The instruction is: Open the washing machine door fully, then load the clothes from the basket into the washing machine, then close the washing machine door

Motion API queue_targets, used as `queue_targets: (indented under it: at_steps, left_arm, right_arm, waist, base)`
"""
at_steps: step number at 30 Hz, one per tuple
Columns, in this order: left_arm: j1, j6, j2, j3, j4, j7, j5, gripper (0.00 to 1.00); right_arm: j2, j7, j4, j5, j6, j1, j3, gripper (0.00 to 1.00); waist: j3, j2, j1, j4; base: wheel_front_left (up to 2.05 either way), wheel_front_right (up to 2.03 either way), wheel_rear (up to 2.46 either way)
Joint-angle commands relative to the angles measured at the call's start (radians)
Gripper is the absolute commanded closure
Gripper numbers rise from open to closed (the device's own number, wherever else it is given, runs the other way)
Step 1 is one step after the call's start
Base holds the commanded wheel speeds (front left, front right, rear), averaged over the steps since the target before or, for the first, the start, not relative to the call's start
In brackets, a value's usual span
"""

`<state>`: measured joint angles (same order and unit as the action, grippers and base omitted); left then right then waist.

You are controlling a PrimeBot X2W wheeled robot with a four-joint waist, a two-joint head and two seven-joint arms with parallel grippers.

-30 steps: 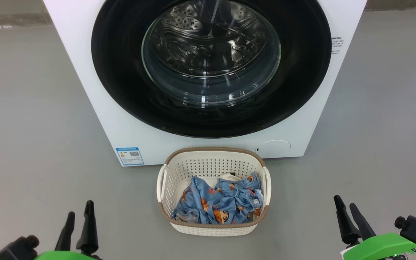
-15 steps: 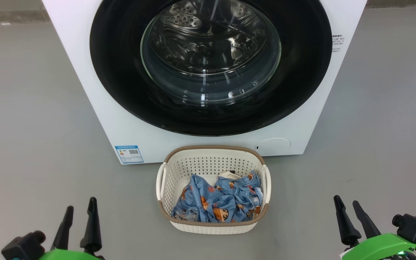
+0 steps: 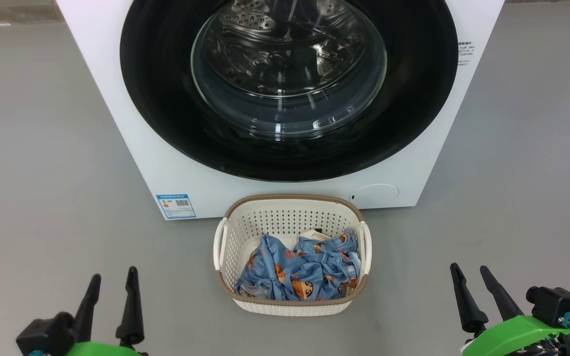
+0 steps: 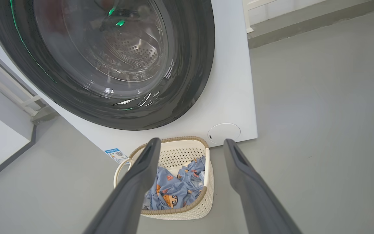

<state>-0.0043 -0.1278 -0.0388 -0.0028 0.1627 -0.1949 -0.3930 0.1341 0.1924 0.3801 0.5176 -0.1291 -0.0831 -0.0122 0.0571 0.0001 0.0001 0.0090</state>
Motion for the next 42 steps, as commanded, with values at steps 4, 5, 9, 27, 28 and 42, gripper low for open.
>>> queue_targets:
  at_steps: [4, 5, 9, 27, 28, 42]
  left_arm:
    - [-0.029, -0.003, -0.022, 0.024, -0.037, -0.026, 0.080, 0.00]
    - [-0.030, -0.003, -0.023, 0.024, -0.038, -0.029, 0.092, 0.00]
    - [-0.033, -0.003, -0.024, 0.024, -0.041, -0.038, 0.127, 0.00]
    - [-0.035, -0.003, -0.029, 0.029, -0.023, -0.067, 0.212, 0.00]
    - [-0.035, -0.003, -0.029, 0.030, -0.021, -0.067, 0.210, 0.00]
    - [-0.031, -0.003, -0.041, 0.013, -0.009, -0.067, 0.196, 0.00]
  right_arm:
    - [0.022, 0.029, -0.020, -0.078, -0.001, -0.039, -0.024, 0.00]
    - [0.023, 0.032, -0.020, -0.088, -0.001, -0.039, -0.024, 0.00]
    - [0.027, 0.041, -0.023, -0.121, -0.001, -0.041, -0.020, 0.00]
    - [0.029, 0.069, -0.042, -0.233, -0.002, -0.026, 0.057, 0.00]
    - [0.029, 0.069, -0.044, -0.234, -0.002, -0.024, 0.062, 0.00]
    - [0.016, 0.069, -0.052, -0.242, -0.002, -0.008, 0.094, 0.00]
  waist:
    - [0.005, -0.0001, 0.0000, 0.001]
    - [0.006, -0.0001, 0.0000, 0.001]
    - [0.011, -0.0001, 0.0000, 0.002]
    - [0.014, -0.0001, 0.0000, 0.002]
    - [0.014, -0.0001, 0.0000, 0.001]
    - [0.004, -0.0001, 0.0000, -0.012]
  base:
    - [0.00, 0.00, 0.00]
    - [0.00, 0.00, 0.00]
    - [0.00, 0.00, 0.00]
    - [0.00, 0.00, 0.00]
    - [0.00, 0.00, 0.00]
    - [0.18, 0.18, -0.36]
